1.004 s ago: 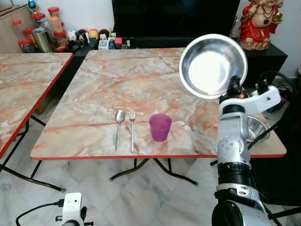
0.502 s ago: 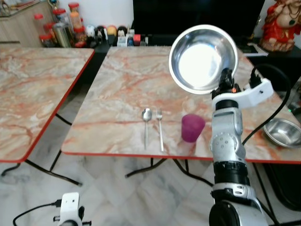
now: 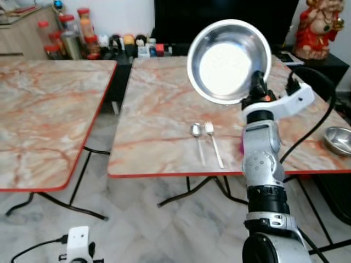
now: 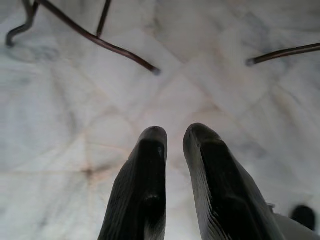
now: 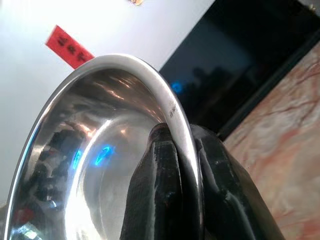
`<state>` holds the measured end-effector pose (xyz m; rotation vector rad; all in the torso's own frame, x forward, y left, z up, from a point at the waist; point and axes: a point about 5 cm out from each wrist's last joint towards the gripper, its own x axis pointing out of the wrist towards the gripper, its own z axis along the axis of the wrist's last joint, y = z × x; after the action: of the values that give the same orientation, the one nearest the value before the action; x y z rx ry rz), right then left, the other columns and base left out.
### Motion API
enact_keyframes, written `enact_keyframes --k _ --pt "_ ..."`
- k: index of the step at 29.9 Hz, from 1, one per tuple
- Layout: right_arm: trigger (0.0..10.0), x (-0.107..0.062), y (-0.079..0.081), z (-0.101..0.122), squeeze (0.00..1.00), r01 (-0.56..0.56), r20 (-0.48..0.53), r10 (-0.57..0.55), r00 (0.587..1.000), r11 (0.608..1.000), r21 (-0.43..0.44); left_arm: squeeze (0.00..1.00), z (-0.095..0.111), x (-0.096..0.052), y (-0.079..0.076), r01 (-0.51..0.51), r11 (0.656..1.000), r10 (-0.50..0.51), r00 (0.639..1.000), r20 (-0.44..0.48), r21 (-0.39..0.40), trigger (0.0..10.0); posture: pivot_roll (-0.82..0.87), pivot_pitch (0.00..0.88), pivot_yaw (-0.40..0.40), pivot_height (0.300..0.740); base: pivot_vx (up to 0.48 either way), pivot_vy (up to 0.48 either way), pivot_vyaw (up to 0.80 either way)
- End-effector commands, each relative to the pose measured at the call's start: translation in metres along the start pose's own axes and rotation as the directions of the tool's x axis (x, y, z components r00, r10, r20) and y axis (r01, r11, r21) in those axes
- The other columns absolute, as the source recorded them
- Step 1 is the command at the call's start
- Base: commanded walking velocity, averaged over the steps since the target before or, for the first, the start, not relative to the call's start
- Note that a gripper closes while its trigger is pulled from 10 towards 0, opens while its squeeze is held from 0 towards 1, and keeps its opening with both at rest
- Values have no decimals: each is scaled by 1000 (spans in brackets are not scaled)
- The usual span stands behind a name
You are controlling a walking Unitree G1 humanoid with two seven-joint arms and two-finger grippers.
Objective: Setting the table
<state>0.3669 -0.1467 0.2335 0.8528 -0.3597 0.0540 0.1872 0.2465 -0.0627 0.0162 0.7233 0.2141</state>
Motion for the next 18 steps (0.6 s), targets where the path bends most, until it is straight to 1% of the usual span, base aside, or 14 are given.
enact_keyframes --k 1,3,4,7,15,17,18 --pt "10000 -1 -11 9 0 27 24 -27 999 999 34 0 -1 0 -7 10 999 -10 1000 4 -31 10000 63 0 -12 740 0 480 0" --pt "10000 -1 -13 9 0 32 22 -32 999 999 35 0 -1 0 -8 10 999 -10 1000 5 -33 10000 64 0 -15 740 0 480 0" --pt "10000 -3 -18 8 0 48 20 -49 999 999 25 0 0 0 -9 12 999 -11 1000 7 -36 10000 67 0 -18 740 0 480 0" --pt "10000 -4 -22 8 0 65 17 -66 998 998 20 0 0 1 -11 15 999 -15 1000 11 -37 10000 69 0 -20 740 0 480 0" --pt "10000 -2 -18 10 0 40 13 -40 999 999 2 0 1 0 -12 20 999 -19 1000 21 -32 10000 69 0 -25 740 0 480 0" --pt "10000 -2 -18 11 0 45 25 -45 999 999 14 0 1 0 -12 21 999 -20 1000 23 -31 10000 70 0 -26 740 0 480 0" --pt "10000 -2 -17 11 0 38 28 -39 999 999 10 0 1 0 -12 21 999 -21 999 25 -31 10000 72 0 -28 740 0 480 631"
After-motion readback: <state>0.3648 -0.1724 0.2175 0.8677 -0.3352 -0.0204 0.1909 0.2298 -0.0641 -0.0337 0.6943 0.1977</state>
